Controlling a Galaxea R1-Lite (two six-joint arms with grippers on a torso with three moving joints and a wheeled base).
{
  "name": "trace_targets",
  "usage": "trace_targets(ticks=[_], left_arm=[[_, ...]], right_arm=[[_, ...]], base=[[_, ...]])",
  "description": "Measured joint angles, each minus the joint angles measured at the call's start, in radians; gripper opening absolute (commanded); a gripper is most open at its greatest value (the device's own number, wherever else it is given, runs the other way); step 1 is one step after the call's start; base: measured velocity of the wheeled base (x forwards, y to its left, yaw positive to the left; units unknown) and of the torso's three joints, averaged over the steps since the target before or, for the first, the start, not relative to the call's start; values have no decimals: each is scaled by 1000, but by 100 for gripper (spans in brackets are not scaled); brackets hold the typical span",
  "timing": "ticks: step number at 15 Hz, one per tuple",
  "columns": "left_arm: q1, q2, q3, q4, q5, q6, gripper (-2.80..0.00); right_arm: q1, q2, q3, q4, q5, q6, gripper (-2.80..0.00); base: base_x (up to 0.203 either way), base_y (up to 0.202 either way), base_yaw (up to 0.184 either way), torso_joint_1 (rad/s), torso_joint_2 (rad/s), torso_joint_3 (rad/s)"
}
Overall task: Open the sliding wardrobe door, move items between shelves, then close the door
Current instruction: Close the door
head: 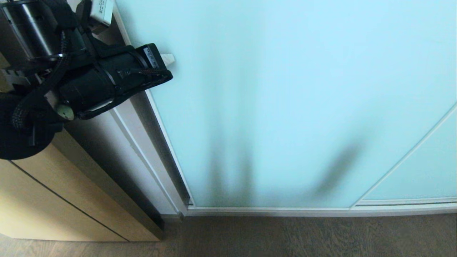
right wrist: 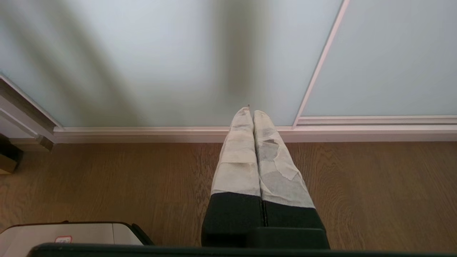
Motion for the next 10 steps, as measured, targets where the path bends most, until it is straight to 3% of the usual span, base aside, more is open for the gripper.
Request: trace_targets(ticks=[10], left_arm=[[97, -41, 12, 0, 4, 1, -280]], right_arm=[[0, 0, 0, 0, 0, 0, -280]], base=[[0, 0, 0, 0, 0, 0]])
